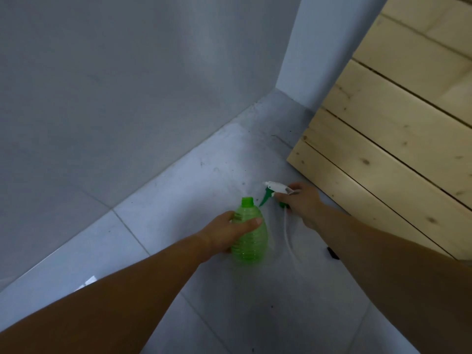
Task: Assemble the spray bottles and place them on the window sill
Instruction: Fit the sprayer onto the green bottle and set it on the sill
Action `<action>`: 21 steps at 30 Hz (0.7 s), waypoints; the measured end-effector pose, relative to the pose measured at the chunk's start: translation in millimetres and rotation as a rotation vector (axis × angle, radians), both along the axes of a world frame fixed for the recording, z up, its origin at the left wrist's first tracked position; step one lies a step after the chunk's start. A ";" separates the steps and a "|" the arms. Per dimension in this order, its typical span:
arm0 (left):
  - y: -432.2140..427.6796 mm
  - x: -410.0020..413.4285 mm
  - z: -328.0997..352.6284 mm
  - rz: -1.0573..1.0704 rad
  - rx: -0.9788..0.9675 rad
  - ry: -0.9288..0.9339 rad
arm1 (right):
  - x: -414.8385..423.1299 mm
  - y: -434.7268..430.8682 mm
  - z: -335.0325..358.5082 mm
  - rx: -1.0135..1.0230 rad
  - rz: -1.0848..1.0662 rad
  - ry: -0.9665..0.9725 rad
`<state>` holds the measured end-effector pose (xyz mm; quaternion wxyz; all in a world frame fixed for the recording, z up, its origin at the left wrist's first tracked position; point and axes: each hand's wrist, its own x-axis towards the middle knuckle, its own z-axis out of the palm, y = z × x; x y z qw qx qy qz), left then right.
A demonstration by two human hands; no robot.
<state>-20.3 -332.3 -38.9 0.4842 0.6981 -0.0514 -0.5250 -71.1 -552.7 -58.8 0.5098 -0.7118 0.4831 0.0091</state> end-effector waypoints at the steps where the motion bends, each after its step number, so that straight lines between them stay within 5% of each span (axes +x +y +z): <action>1: 1.6 -1.0 4.5 0.003 0.002 -0.001 | 0.1 3.3 7.1 0.035 -0.004 -0.024; 10: 51.2 -8.2 129.3 -0.054 -0.083 -0.145 | 11.0 58.2 173.5 0.355 0.091 -0.332; 21: 197.8 -64.6 300.1 -0.194 -0.051 -0.417 | -14.1 174.2 398.6 0.497 0.108 -0.815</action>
